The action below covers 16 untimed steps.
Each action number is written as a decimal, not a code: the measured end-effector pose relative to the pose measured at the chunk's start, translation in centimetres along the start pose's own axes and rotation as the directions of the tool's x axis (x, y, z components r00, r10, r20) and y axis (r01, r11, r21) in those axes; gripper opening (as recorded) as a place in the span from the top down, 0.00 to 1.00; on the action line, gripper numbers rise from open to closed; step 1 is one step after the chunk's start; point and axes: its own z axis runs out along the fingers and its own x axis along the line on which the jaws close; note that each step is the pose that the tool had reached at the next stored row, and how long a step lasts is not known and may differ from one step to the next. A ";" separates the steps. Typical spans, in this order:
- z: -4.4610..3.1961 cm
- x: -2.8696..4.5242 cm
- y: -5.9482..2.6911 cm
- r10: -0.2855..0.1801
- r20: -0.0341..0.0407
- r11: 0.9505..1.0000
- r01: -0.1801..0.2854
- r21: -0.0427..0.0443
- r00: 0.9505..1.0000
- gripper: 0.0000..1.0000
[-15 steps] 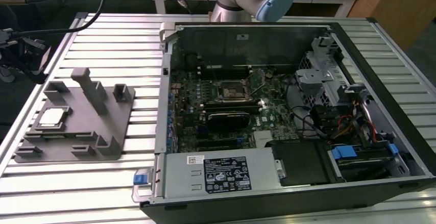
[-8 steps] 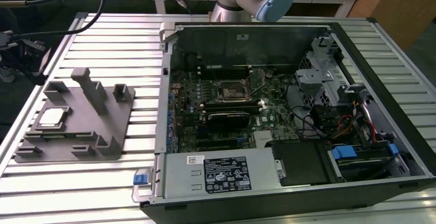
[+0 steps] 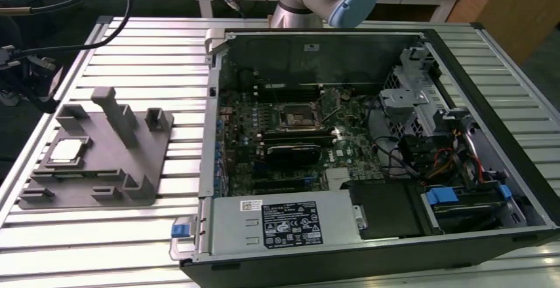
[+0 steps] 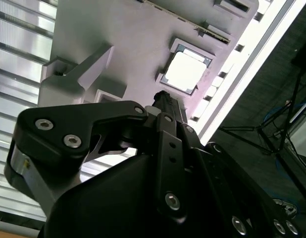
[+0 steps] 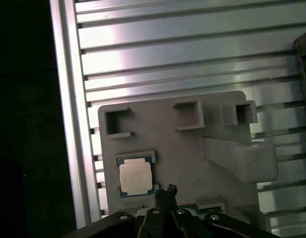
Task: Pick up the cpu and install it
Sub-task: 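Pick up the cpu and move it towards the insertion slot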
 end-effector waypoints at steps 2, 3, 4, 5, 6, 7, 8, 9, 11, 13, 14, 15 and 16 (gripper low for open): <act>0.29 0.05 -0.18 0.000 0.000 1.000 0.000 0.000 1.000 0.89; 0.38 0.07 -0.24 0.000 0.000 1.000 0.000 0.000 1.000 0.89; 0.47 0.08 -0.30 0.000 0.000 1.000 0.000 0.000 1.000 0.89; 0.57 0.09 -0.36 0.000 0.000 1.000 0.000 0.000 1.000 0.89; 0.66 0.10 -0.42 0.000 0.000 1.000 0.000 0.000 1.000 0.89; 0.74 0.12 -0.49 0.000 0.000 1.000 0.000 0.000 1.000 0.89; 0.84 0.13 -0.56 0.000 0.000 1.000 0.000 0.000 1.000 0.89; 0.95 0.14 -0.63 0.000 0.000 1.000 0.000 0.000 1.000 0.89; 1.19 0.19 -0.76 0.000 0.000 1.000 0.000 0.000 1.000 0.89; 1.46 0.25 -0.86 0.000 0.000 1.000 0.000 0.000 1.000 0.89; 1.63 0.29 -0.90 0.000 0.000 1.000 0.000 0.000 1.000 0.89; 1.80 0.33 -0.94 0.000 0.000 1.000 0.000 0.000 1.000 0.89; 1.98 0.36 -0.97 0.000 0.000 1.000 0.000 0.000 1.000 0.89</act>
